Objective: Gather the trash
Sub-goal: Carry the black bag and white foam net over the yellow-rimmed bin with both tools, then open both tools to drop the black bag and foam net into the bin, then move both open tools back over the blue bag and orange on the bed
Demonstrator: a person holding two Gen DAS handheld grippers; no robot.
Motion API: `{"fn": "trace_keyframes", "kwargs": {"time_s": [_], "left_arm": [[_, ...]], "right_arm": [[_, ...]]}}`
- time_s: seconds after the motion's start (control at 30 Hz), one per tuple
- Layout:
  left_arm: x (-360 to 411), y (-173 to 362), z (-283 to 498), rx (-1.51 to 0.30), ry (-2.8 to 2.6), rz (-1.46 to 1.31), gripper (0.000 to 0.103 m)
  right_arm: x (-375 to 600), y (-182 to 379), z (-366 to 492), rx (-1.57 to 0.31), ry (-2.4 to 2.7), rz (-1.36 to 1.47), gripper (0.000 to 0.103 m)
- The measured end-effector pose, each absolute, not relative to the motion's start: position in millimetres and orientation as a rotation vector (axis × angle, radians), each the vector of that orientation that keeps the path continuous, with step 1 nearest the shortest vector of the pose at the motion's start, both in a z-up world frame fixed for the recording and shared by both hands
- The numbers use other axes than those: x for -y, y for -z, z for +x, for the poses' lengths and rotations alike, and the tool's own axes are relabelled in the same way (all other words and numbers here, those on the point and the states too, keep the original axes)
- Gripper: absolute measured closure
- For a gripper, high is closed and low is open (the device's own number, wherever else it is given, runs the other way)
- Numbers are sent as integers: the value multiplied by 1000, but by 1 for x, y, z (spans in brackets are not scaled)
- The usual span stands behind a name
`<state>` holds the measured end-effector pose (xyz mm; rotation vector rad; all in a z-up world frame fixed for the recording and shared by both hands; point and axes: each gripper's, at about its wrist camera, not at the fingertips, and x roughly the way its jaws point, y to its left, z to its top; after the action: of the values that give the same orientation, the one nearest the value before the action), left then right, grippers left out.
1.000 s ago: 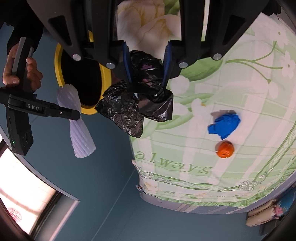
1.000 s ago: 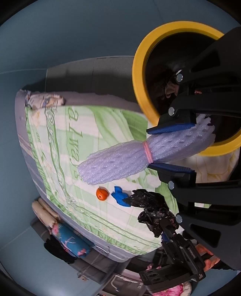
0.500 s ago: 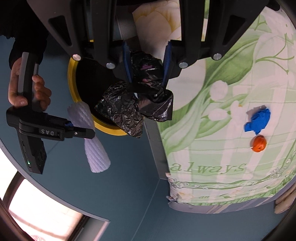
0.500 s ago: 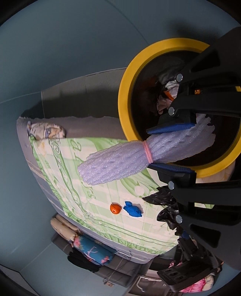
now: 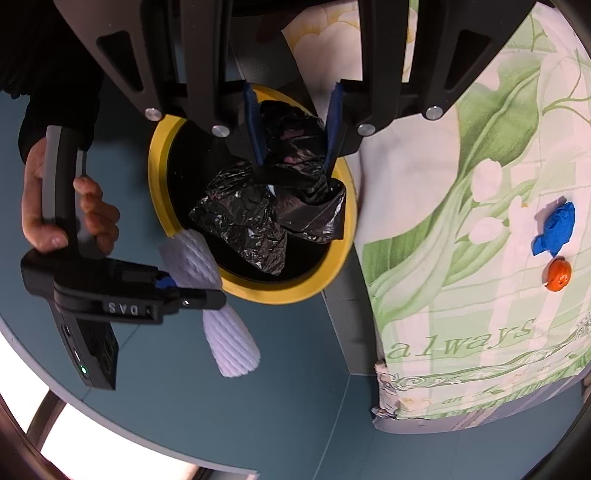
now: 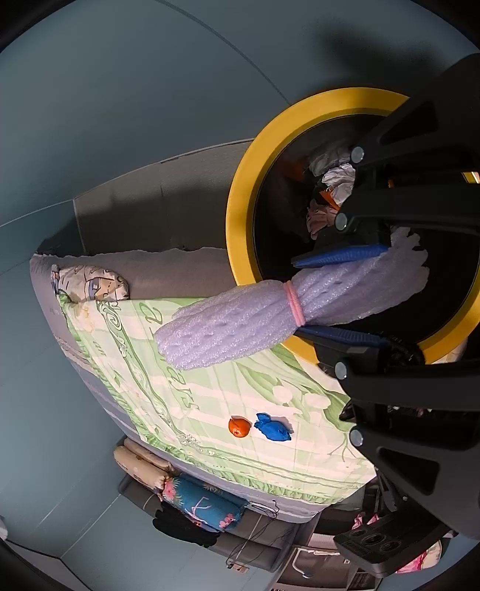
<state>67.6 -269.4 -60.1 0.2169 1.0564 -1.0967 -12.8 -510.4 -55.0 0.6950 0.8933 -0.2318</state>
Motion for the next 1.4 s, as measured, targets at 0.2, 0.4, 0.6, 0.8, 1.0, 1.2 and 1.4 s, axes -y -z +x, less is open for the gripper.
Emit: {"fn": "trace_keyframes", "kwargs": {"time_s": [0.2,0.4,0.6,0.8,1.0,1.2,1.4], "left_arm": [[280,70,57,-1082,1114,254,75],[291,76,47,-1086,1143,279,75],[296,82,42,-1099,1164,298,74],[300,85,38,-1097,1182,305,71],[298,85,39,-1097,1185,297,67],[296,85,35,-1094,1194,302,52],[290,79,40,-1081,1179,275,32]], "right_arm": [[515,66,-13,-908,231,720,73],[517,76,-15,-923,221,743,73],[519,81,-17,-919,213,766,71],[521,79,-19,-903,208,776,68],[524,81,-20,-901,219,782,58],[526,78,-22,-892,234,783,55],[534,72,-26,-858,252,790,52]]}}
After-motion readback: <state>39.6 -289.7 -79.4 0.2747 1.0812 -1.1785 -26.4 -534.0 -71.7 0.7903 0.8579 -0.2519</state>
